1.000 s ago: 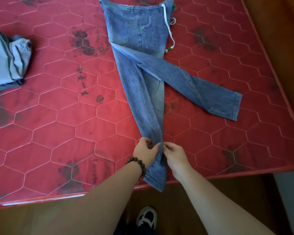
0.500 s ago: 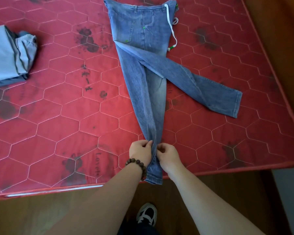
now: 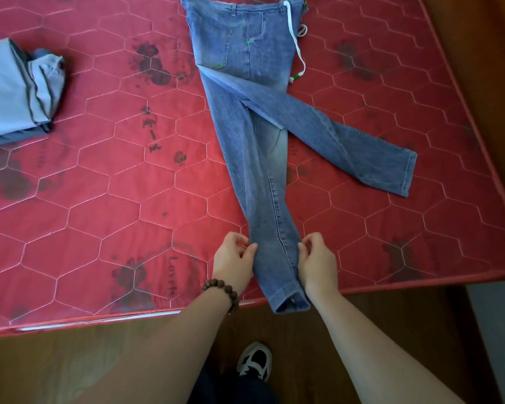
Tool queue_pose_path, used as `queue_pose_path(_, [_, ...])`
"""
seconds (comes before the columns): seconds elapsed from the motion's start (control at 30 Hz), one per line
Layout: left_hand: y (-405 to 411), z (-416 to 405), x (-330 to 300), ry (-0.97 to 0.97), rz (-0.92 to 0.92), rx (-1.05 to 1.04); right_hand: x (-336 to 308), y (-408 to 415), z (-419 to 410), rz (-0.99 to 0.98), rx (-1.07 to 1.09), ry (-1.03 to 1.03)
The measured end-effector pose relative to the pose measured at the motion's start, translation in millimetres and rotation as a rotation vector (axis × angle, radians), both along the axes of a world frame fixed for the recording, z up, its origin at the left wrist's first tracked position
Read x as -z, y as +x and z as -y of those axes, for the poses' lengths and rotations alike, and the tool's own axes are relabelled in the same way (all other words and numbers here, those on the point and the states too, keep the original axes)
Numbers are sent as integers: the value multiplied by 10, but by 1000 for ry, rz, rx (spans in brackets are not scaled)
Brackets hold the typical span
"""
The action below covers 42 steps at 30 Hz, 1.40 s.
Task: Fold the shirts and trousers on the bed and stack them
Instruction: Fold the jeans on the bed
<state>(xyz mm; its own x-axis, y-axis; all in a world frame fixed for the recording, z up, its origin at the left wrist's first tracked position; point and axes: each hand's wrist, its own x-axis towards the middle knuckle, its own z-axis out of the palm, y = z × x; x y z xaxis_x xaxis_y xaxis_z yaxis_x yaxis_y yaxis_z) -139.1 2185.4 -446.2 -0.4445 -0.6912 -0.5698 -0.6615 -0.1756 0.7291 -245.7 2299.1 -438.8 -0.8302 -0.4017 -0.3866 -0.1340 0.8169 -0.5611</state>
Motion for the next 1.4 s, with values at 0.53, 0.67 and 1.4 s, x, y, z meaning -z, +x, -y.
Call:
queue_pose_path(0.53, [343,-611,59,274,-181,261,42,549,-598,817,44,-369])
queue_pose_path(0.67, [299,-547,-50,432,-252,152,-63,501,-546,712,13,-401])
queue_pose_path(1.4, [259,-453,-730,-74,-246,70,-820,314,-499,636,-48,-531])
